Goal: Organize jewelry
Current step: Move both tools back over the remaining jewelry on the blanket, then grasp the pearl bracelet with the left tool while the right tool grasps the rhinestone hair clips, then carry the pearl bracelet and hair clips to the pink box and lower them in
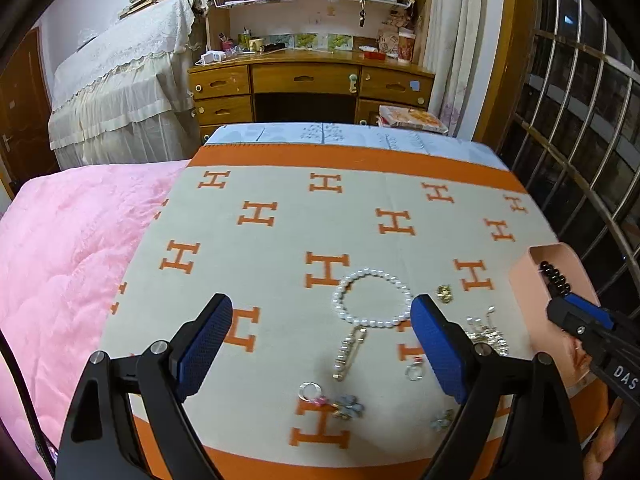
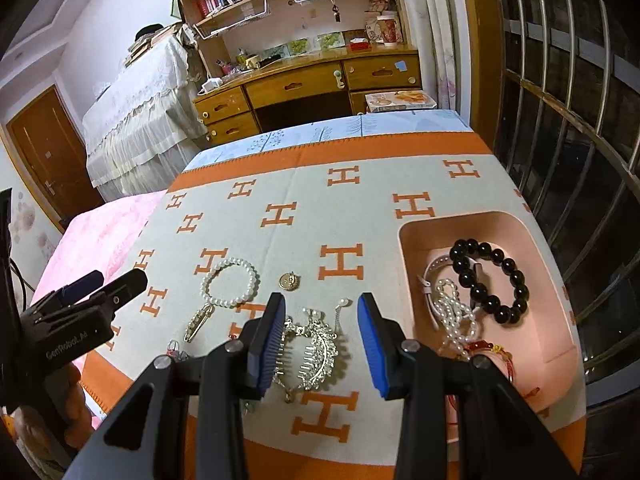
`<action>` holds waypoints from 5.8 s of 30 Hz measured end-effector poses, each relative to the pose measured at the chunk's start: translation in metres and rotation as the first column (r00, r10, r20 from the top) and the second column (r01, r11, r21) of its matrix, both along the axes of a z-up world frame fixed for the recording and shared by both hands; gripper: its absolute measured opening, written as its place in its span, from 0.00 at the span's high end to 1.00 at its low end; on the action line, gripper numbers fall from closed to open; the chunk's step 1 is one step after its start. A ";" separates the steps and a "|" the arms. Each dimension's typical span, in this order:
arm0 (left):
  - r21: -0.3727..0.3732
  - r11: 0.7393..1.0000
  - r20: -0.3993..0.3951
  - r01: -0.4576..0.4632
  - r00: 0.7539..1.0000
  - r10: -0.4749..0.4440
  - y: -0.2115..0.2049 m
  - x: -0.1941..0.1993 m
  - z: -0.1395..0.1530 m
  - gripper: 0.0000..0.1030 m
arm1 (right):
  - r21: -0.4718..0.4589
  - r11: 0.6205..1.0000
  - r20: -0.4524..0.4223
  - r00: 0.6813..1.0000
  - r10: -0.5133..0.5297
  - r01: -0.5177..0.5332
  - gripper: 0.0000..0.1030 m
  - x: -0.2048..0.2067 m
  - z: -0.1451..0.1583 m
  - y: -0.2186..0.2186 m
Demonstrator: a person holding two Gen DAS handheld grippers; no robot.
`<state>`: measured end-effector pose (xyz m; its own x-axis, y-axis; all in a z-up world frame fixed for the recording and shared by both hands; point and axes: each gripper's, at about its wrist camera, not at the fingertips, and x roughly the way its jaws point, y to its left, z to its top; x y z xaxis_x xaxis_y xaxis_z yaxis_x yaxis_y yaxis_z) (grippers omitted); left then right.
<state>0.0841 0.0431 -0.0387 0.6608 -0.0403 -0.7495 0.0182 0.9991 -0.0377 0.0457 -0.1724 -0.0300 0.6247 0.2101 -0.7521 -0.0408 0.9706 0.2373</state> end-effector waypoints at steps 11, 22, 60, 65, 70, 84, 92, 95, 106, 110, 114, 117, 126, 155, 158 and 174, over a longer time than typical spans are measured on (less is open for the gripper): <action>0.051 0.995 -0.085 0.087 0.993 -0.083 0.014 0.020 -0.030 0.13 | -0.006 0.998 -0.096 0.994 0.055 -0.056 0.63 0.013 -0.028 0.009; 0.026 0.993 -0.108 0.118 0.987 -0.115 0.008 0.024 -0.043 0.13 | -0.031 0.995 -0.181 0.979 0.090 -0.097 0.63 0.008 -0.052 0.019; 0.023 0.976 -0.370 0.214 0.909 -0.191 -0.022 0.108 -0.085 0.49 | -0.142 0.982 -0.046 0.992 0.119 -0.125 0.90 0.007 -0.029 0.031; 0.033 0.963 -0.392 0.269 0.889 -0.235 -0.038 0.109 -0.082 0.95 | -0.124 0.985 -0.025 0.992 0.121 -0.123 0.97 0.008 -0.024 0.025; -0.040 0.972 -0.382 0.232 0.895 -0.229 -0.040 0.104 -0.075 0.95 | -0.050 0.990 -0.020 0.991 0.131 -0.132 1.00 0.003 -0.022 0.015; -0.116 0.966 -0.235 0.232 0.938 -0.253 -0.032 0.087 -0.012 0.95 | 0.081 0.977 -0.200 0.958 0.207 -0.195 0.98 0.015 -0.040 0.013; -0.137 0.963 -0.243 0.230 0.935 -0.258 -0.019 0.078 -0.019 0.95 | 0.035 0.976 -0.268 0.939 0.217 -0.216 0.82 0.016 -0.062 0.032; -0.148 0.962 -0.249 0.229 0.933 -0.260 -0.016 0.077 -0.022 0.95 | 0.009 0.972 -0.258 0.938 0.230 -0.235 0.62 0.014 -0.062 0.039; -0.198 0.953 -0.272 0.231 0.921 -0.280 -0.010 0.079 -0.033 0.95 | -0.052 0.957 -0.275 0.925 0.261 -0.285 0.62 0.023 -0.072 0.053; -0.203 0.953 -0.279 0.226 0.919 -0.277 -0.008 0.079 -0.036 0.95 | -0.180 0.922 -0.251 0.923 0.293 -0.342 0.62 0.017 -0.073 0.068; -0.209 0.952 -0.283 0.222 0.918 -0.276 -0.007 0.079 -0.038 0.95 | -0.217 0.910 -0.238 0.923 0.301 -0.353 0.75 0.015 -0.072 0.071; -0.204 0.953 -0.282 0.222 0.919 -0.275 -0.006 0.079 -0.037 0.95 | -0.186 0.922 -0.239 0.926 0.294 -0.341 0.75 0.017 -0.072 0.064; -0.232 0.942 -0.263 0.242 0.917 -0.300 -0.008 0.079 -0.019 0.95 | -0.032 0.960 -0.132 0.953 0.272 -0.278 0.75 0.009 -0.040 0.041; -0.269 0.696 -0.145 0.665 0.687 -0.712 -0.247 0.009 0.059 0.93 | 0.117 0.970 0.143 0.963 -0.227 0.211 0.75 -0.060 0.044 -0.153; -0.216 0.723 -0.211 0.656 0.692 -0.690 -0.258 0.005 0.032 0.66 | 0.118 0.971 0.132 0.966 -0.222 0.207 0.75 -0.062 0.040 -0.157; -0.151 0.881 -0.164 0.449 0.867 -0.470 -0.176 0.019 0.029 0.32 | 0.106 0.991 0.044 0.995 -0.086 0.081 0.75 -0.038 0.008 -0.125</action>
